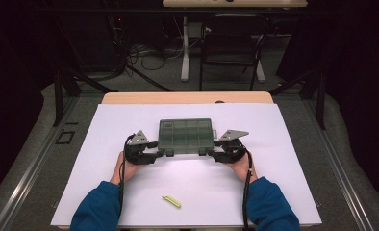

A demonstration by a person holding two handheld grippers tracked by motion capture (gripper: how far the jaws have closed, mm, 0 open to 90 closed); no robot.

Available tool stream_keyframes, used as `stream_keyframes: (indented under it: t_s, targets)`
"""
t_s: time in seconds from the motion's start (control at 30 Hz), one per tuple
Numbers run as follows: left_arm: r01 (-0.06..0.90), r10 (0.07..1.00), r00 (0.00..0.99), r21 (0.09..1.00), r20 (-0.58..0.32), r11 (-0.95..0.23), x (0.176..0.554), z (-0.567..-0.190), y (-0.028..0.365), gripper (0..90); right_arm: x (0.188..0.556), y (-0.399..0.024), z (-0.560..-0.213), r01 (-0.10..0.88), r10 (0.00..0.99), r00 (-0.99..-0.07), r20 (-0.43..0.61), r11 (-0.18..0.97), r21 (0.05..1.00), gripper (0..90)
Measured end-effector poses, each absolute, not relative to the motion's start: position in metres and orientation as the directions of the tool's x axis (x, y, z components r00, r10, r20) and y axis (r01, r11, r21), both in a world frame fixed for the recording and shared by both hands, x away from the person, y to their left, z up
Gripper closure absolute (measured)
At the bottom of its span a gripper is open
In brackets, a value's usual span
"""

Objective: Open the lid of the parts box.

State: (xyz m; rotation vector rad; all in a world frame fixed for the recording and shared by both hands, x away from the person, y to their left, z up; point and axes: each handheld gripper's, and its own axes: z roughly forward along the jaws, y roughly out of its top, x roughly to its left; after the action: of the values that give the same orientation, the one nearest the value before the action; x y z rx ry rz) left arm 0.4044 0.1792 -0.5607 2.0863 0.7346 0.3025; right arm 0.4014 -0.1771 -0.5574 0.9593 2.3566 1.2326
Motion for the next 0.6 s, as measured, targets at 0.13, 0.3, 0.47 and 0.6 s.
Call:
stream_keyframes:
  t_s: [0.13, 0.3, 0.47, 0.6]
  targets:
    - [0.397, 0.607, 0.792, 0.809, -0.063, -0.434, 0.4044, -0.5605, 0.1790, 49.6, 0.4017, -0.1774, -0.5582, 0.416, 0.687, -0.726, 0.040, 0.391, 0.821, 48.0]
    - [0.415, 0.609, 0.788, 0.811, -0.093, -0.413, 0.4049, -0.5602, 0.1803, 50.2, 0.4014, -0.1772, -0.5579, 0.415, 0.689, -0.724, 0.035, 0.394, 0.820, 48.1]
    - [0.431, 0.606, 0.786, 0.813, -0.125, -0.391, 0.4058, -0.5596, 0.1825, 51.3, 0.4011, -0.1765, -0.5575, 0.410, 0.689, -0.724, 0.027, 0.398, 0.820, 48.1]
    - [0.444, 0.607, 0.781, 0.814, -0.147, -0.374, 0.4064, -0.5600, 0.1831, 51.3, 0.4011, -0.1768, -0.5577, 0.414, 0.691, -0.722, 0.033, 0.393, 0.821, 48.2]
